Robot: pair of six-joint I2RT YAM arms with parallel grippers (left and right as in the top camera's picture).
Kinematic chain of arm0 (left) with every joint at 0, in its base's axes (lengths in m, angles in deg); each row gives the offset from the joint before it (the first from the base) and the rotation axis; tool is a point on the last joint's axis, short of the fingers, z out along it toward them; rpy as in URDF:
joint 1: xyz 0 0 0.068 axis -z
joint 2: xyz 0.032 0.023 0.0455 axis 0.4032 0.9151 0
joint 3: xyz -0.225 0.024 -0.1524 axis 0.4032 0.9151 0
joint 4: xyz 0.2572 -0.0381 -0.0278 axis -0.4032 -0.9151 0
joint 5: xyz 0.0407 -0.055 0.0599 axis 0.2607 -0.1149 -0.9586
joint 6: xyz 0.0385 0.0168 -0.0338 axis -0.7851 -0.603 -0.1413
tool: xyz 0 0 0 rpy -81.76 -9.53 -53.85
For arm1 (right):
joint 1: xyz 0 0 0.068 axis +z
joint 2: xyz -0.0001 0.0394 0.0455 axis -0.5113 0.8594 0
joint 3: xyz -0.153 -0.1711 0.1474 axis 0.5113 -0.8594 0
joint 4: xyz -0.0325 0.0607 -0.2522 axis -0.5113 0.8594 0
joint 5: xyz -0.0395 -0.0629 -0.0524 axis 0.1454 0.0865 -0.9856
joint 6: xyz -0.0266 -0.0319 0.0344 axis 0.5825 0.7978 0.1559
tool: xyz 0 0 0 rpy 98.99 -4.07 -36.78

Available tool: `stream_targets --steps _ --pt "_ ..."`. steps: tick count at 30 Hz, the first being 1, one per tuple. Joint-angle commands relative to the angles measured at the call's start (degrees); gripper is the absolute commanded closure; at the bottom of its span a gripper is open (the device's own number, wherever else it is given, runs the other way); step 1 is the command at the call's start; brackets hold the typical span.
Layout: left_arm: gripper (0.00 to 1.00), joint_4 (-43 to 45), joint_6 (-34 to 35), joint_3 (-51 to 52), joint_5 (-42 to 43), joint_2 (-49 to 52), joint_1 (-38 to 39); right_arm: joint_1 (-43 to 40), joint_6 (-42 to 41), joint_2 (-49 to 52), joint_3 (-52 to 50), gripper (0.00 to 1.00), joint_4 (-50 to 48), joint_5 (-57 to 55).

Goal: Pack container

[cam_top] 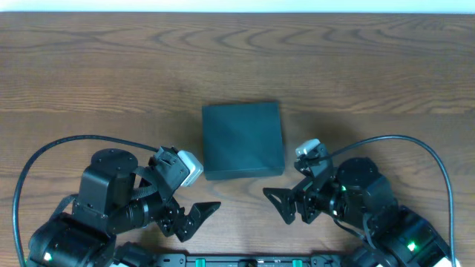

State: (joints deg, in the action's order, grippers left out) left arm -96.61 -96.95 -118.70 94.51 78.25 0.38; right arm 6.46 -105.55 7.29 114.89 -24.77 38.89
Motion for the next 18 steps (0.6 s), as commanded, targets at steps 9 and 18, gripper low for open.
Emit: stream_targets --steps 9,18 --pt "0.05 1.5 8.5 -0.3 -19.6 -8.2 -8.0 0.3 0.7 0.0 1.0 0.01 0.7 -0.2" --pt "0.05 3.7 12.7 10.7 -32.5 -23.1 -20.9 0.3 0.7 0.0 1.0 0.01 0.7 -0.2"
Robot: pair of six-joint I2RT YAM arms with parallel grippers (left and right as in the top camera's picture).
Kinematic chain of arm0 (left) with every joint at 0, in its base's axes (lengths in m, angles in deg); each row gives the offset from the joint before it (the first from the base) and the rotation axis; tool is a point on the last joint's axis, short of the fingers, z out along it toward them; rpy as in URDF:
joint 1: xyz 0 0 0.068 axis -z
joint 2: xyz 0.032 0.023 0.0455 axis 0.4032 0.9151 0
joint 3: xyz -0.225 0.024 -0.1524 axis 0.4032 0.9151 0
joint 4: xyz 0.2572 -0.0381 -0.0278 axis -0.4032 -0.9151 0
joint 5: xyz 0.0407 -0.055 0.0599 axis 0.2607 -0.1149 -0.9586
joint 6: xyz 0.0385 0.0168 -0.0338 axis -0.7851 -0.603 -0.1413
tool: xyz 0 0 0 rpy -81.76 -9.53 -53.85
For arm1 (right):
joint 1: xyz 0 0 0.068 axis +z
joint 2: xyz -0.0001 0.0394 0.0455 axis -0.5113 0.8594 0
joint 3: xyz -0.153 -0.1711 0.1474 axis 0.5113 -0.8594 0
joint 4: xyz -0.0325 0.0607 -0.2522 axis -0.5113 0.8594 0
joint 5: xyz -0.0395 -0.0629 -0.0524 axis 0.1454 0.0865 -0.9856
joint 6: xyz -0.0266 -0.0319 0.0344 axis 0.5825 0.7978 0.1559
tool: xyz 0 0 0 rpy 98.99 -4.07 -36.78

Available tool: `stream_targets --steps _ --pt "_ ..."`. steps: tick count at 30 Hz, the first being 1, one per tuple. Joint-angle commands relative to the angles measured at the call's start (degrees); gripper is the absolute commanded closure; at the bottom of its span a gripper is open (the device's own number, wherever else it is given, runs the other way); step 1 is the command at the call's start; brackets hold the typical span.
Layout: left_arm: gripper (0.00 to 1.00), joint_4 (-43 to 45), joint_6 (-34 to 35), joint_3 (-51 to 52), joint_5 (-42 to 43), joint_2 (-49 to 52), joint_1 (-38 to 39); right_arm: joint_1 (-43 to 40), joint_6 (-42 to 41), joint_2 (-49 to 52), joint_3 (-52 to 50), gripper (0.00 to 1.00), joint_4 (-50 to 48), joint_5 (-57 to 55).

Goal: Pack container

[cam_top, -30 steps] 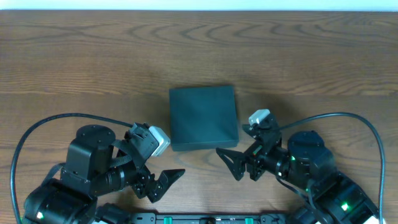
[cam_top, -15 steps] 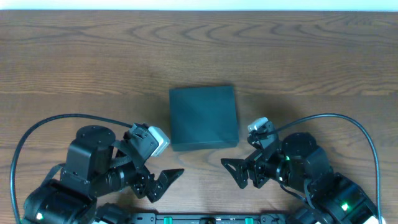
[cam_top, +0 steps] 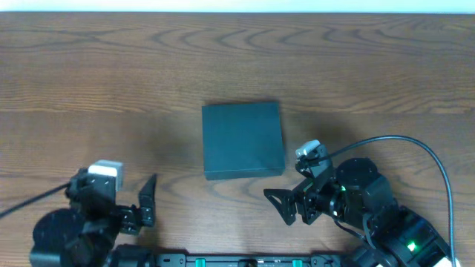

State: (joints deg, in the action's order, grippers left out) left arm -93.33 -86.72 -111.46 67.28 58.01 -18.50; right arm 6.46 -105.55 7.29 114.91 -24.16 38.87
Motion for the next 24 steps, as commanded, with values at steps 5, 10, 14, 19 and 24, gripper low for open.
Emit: stream_targets --steps 5,10,14,19,24 --pt "0.05 6.7 6.3 17.5 -6.2 -12.3 -6.6 0.3 0.7 0.0 1.0 0.01 0.1 -0.2" --pt "0.05 14.9 11.5 30.8 -6.1 -17.8 -9.2 0.3 0.7 0.0 1.0 0.01 0.1 -0.2" --pt "0.05 23.8 14.4 40.1 -5.8 -20.8 -10.1 0.3 0.7 0.0 1.0 0.01 0.1 -0.2" --pt "0.05 26.6 15.0 43.9 -5.9 -22.3 -10.3 0.3 0.7 0.0 1.0 0.01 0.1 -0.2" --pt "0.05 27.3 15.2 46.9 -5.9 -22.6 -10.2 0.3 0.7 0.0 1.0 0.01 0.1 -0.2"
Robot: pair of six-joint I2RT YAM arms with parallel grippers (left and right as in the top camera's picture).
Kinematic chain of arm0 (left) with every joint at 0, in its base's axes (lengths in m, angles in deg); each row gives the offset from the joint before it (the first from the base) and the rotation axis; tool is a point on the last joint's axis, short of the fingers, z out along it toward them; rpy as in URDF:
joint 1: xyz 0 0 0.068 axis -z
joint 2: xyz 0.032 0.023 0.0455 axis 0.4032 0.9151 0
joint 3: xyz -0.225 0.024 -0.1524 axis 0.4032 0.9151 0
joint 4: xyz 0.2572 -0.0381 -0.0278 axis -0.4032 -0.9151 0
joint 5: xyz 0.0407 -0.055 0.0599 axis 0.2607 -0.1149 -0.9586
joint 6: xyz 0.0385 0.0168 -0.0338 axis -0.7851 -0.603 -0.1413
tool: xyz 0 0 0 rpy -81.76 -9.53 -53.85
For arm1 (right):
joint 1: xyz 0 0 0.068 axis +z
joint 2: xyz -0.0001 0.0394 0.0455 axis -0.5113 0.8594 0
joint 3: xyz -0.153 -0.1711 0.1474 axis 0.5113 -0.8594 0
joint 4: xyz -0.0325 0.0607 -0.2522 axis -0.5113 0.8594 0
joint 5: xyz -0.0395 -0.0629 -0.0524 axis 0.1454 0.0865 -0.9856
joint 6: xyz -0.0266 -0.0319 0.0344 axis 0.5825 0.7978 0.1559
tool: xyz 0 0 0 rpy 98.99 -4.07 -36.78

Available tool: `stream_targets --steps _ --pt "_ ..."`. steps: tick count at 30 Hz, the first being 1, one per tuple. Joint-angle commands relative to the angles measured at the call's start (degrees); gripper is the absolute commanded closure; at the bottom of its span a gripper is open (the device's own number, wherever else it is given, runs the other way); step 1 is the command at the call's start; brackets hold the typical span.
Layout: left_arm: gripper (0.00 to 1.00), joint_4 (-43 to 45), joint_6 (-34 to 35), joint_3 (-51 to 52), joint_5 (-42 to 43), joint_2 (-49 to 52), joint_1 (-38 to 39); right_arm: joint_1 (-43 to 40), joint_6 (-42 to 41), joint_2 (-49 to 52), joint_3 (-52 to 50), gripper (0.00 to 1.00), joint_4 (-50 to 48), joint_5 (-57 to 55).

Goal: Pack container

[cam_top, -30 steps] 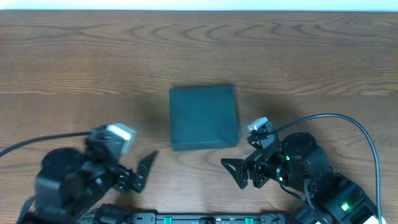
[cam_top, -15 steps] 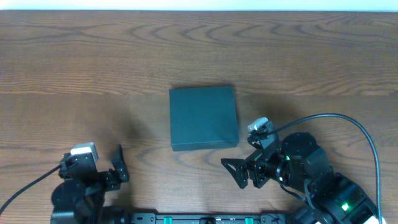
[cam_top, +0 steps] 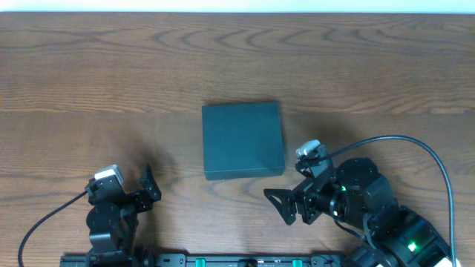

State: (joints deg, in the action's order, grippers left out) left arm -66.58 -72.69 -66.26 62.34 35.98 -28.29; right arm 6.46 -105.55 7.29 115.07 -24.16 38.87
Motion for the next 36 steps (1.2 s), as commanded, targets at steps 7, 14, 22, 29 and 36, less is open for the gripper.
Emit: stream_targets --steps 7,14,22,29,36 --pt "0.05 1.5 1.7 3.0 -1.5 -0.5 -0.4 0.3 0.7 0.0 0.9 0.01 0.1 -0.2" --pt "0.05 1.5 1.7 3.0 -1.4 -0.5 -0.4 0.3 0.7 0.0 0.9 0.01 0.1 -0.2" --pt "0.05 1.5 1.7 3.0 -1.4 -0.5 -0.4 0.3 0.7 0.0 0.9 0.01 0.1 -0.2" --pt "0.05 1.5 1.7 3.0 -1.4 -0.5 -0.4 0.3 0.7 0.0 0.9 0.01 0.1 -0.2" --pt "0.05 1.5 1.7 3.0 -1.4 -0.5 -0.4 0.3 3.3 0.0 0.8 0.01 0.3 -2.2"
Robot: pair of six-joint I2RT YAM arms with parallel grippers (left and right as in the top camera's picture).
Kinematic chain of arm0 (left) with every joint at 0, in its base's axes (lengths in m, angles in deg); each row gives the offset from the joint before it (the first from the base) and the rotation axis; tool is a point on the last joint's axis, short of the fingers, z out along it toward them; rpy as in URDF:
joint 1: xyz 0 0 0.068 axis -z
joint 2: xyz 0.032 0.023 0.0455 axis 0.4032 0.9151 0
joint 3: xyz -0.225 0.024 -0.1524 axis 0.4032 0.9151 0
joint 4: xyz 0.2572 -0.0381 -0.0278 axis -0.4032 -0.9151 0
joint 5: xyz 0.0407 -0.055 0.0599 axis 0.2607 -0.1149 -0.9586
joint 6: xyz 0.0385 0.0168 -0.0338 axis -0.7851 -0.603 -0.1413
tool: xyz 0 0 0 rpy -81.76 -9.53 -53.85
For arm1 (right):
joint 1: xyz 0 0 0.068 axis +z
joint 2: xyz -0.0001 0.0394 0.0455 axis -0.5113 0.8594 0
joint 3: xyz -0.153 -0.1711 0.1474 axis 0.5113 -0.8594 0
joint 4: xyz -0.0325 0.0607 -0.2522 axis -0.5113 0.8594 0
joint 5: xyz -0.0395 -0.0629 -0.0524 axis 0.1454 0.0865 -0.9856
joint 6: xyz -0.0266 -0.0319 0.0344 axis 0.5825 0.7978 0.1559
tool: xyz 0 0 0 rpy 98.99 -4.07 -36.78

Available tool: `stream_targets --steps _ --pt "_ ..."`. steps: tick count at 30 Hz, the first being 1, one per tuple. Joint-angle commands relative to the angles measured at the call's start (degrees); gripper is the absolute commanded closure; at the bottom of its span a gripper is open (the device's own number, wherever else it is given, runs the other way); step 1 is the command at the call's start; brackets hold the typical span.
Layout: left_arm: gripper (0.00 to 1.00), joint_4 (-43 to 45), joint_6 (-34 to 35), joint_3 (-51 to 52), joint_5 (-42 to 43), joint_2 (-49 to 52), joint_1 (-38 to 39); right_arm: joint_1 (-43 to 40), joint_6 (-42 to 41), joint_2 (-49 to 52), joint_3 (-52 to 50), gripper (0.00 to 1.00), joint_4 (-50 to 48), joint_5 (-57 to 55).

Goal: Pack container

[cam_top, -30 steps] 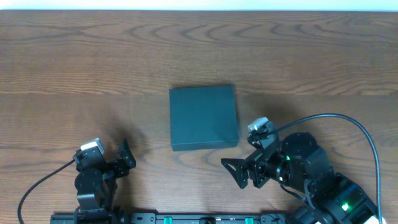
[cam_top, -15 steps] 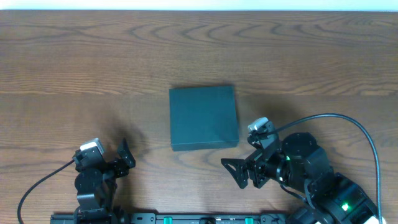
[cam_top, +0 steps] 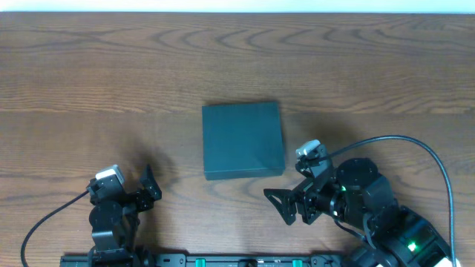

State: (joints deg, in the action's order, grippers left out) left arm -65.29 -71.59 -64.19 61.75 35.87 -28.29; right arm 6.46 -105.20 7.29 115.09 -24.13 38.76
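A dark teal square container [cam_top: 243, 140] lies shut, lid on, at the middle of the wooden table [cam_top: 111, 89]. My right gripper [cam_top: 277, 205] sits just below the container's lower right corner. It points left, its fingers are apart and nothing is between them. My left gripper [cam_top: 149, 187] is folded back at the lower left, well apart from the container. It is seen edge-on, so its jaws cannot be read. Neither gripper touches the container, and no loose items are in view.
The rail of the arm bases [cam_top: 237, 260] runs along the near edge. A black cable [cam_top: 415, 148] loops from the right arm over the table, and another cable [cam_top: 44, 222] trails from the left arm.
At first my left gripper stood open just below the container's lower left corner. Then the left arm was further left and drawn back. By the last earlier moment it was folded at the lower left, where it stays. The right arm and the container have not moved.
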Motion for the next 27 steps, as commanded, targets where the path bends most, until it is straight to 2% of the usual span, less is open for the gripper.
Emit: stream_targets --steps 1,7,17,23,27 --pt "0.05 0.2 0.6 0.9 -0.8 -0.4 -0.4 0.3 5.0 -0.1 0.7 0.01 0.7 -4.4" --pt "0.05 0.2 0.6 0.9 -0.8 -0.4 -0.4 -1.3 8.3 -7.8 -7.0 0.01 1.3 -14.8" --pt "0.05 0.2 0.6 0.9 -0.8 -0.4 -0.4 -2.4 8.3 -28.4 -30.4 0.01 -7.8 -16.6" --pt "0.05 0.2 0.6 0.9 -0.8 -0.4 -0.4 -2.4 8.3 -37.7 -36.9 0.01 -7.5 -18.1" --pt "0.05 0.2 0.6 0.9 -0.8 -0.4 -0.4 -2.4 8.4 -41.0 -37.1 0.01 -6.0 -19.6"
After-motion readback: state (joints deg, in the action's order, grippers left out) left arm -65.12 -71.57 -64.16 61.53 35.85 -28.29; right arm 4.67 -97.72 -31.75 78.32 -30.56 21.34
